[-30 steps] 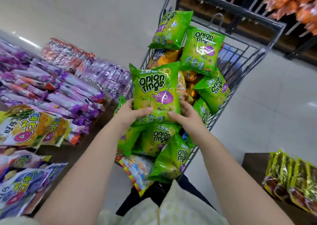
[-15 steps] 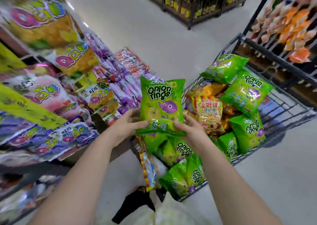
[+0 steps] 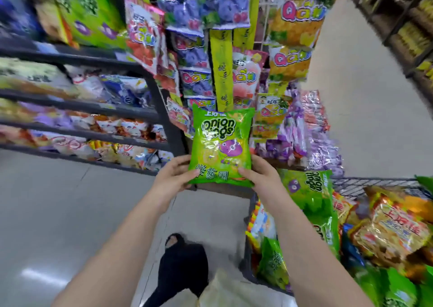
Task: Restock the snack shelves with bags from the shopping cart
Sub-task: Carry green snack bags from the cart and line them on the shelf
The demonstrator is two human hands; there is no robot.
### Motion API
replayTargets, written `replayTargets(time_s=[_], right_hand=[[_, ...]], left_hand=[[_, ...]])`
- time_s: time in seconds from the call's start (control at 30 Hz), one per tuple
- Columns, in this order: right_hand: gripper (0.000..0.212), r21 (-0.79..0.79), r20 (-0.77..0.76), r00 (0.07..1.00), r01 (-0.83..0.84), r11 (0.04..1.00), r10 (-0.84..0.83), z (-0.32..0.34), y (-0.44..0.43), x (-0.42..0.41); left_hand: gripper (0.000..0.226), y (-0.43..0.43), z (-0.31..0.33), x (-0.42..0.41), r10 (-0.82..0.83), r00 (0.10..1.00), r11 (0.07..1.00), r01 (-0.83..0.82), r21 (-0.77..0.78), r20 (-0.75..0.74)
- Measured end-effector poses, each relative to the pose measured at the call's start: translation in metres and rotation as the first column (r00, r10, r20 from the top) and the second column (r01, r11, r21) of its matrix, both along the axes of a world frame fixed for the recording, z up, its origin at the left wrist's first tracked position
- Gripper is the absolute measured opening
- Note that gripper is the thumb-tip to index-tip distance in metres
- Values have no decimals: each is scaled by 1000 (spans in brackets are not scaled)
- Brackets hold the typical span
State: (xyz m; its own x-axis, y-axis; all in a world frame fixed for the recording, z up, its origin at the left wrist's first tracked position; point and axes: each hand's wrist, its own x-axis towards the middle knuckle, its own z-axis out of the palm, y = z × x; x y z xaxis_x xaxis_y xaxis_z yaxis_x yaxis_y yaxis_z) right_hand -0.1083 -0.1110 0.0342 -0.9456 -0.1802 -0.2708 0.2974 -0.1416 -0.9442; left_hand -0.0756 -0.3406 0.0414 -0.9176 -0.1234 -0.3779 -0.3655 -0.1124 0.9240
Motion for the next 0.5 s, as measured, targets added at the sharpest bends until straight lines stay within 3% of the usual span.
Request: replayTargets(time_s=[0.17, 0.3, 0.5], right_hand=[[45, 26, -72, 991, -109, 994, 110, 22, -102, 2], [38, 37, -133, 963, -232, 972, 235, 54, -194, 7], [39, -4, -210, 920, -340, 941, 331, 111, -346, 8]], left_hand=[[29, -77, 17, 53, 287, 958, 957, -285, 58, -25], [32, -153, 38, 81, 490, 871, 867, -482, 124, -43], [23, -282, 86, 98, 613, 769, 790, -603, 113, -183]])
